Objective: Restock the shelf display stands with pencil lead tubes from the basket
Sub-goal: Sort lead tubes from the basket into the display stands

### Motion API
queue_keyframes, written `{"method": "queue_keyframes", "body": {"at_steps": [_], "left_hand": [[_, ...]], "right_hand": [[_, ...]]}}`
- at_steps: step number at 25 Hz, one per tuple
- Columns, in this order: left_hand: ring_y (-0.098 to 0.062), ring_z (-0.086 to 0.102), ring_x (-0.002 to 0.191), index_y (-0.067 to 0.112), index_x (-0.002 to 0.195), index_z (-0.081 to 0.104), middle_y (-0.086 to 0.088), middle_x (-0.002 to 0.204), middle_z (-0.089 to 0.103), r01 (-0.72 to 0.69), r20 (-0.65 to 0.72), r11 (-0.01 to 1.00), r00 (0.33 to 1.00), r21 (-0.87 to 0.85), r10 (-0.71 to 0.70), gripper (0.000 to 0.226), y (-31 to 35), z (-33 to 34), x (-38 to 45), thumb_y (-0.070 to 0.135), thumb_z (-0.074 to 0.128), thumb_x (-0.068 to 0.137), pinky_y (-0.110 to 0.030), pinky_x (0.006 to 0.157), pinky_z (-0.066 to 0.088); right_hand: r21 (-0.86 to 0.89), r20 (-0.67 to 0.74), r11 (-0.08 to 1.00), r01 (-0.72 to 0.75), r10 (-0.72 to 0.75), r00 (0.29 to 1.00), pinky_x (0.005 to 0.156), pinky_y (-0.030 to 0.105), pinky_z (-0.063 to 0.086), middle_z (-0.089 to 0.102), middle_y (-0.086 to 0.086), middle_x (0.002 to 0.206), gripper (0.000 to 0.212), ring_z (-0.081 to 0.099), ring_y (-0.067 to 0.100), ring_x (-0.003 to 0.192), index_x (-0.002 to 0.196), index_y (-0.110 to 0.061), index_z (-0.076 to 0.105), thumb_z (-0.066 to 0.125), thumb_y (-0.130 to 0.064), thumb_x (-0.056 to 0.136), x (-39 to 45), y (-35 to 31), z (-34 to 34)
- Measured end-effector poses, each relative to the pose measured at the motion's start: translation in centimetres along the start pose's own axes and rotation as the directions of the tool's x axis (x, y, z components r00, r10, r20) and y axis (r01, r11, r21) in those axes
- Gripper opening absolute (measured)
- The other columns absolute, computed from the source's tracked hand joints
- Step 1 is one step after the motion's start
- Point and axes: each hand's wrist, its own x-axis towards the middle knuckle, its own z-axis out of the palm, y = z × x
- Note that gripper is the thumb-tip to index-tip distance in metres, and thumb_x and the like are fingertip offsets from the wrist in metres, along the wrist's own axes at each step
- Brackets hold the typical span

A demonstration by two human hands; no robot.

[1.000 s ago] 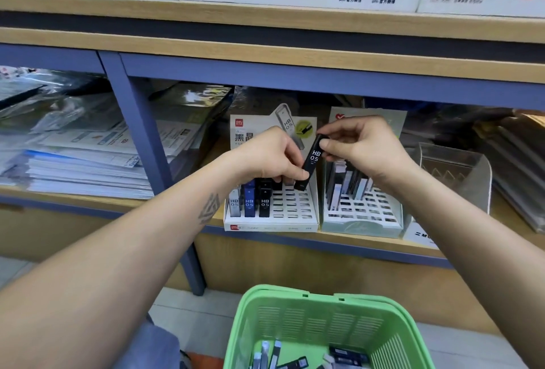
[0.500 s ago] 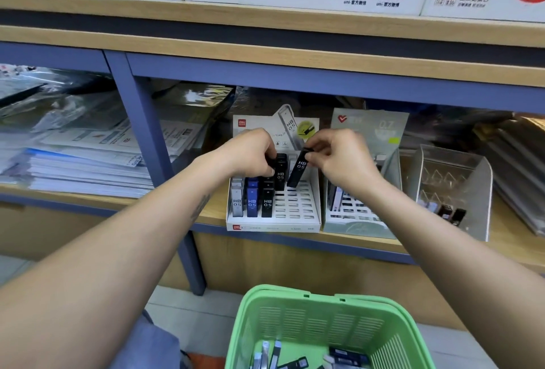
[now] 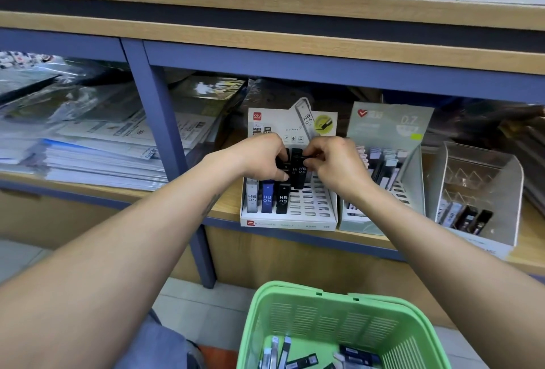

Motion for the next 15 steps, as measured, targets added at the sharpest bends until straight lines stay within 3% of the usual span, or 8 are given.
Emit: {"method": "queue_keyframes", "body": {"at_steps": [6,10,15], "left_hand": [[-0.022,0.064,0.103,0.013,0.129,0.067,-0.003,0.116,0.071,-0.013,0.031,1.0,0.999,0.022,0.012,0.046,0.1,-0.2,-0.1,0.035,0.075,0.089,-0.039,0.091,0.054],[-0.023,0.063,0.104,0.012,0.13,0.066,-0.003,0.115,0.069,-0.02,0.043,1.0,0.999,0.024,0.019,0.045,0.0,-0.2,-0.2,0.034,0.073,0.091,-0.035,0.089,0.053],[-0.024,0.064,0.109,0.01,0.129,0.067,-0.005,0.121,0.07,-0.028,0.043,0.999,0.999,0.033,0.026,0.044,-0.1,-0.1,-0.1,0.032,0.073,0.092,-0.041,0.097,0.052]], "right_hand": [[0.031,0.079,1.0,0.001,-0.003,0.997,0.077,0.04,0.059,0.071,0.0,0.084,0.012,0.069,0.017,0.08,0.088,-0.022,0.073,0.075,-0.01,0.086,0.2,-0.4,0.4],[-0.114,0.052,0.993,0.039,-0.033,0.998,0.091,0.04,0.055,0.073,0.007,0.107,0.022,0.067,0.028,0.102,0.108,-0.014,0.078,0.064,-0.004,0.092,-0.1,-0.2,1.1],[-0.253,0.041,0.963,0.097,-0.09,0.995,0.08,0.038,0.053,0.064,0.002,0.115,0.037,0.062,0.031,0.106,0.119,-0.016,0.074,0.056,-0.001,0.091,-0.5,-0.3,1.5]]}}
